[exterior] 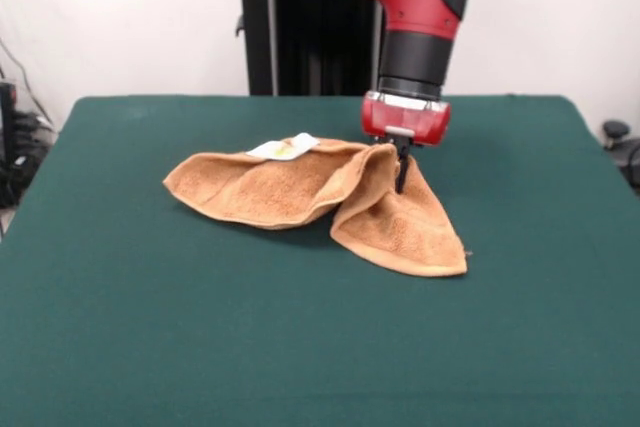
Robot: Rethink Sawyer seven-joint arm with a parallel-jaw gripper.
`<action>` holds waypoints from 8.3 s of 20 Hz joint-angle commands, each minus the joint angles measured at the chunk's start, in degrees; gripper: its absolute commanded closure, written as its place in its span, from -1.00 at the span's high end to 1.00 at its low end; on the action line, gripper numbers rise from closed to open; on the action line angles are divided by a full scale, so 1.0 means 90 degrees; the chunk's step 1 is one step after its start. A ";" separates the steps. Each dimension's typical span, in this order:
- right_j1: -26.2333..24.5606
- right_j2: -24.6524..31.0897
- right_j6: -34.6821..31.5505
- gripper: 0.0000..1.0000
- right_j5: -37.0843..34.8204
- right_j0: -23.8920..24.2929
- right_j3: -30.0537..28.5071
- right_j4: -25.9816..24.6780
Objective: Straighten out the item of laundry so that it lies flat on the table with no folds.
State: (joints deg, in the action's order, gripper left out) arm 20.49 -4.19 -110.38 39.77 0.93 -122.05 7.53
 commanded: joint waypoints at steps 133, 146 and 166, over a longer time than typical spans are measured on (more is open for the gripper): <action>-0.0247 0.0170 -0.1081 1.00 -0.2676 -0.0756 0.0666 0.1705; -0.0818 0.0088 -0.1029 1.00 -0.2655 -0.0952 0.1090 0.1538; -0.0774 0.0096 -0.0880 -1.00 -0.2875 -0.0865 0.1192 0.1348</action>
State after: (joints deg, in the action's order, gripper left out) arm 25.76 -5.70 -110.38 11.41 -8.02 -123.29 17.85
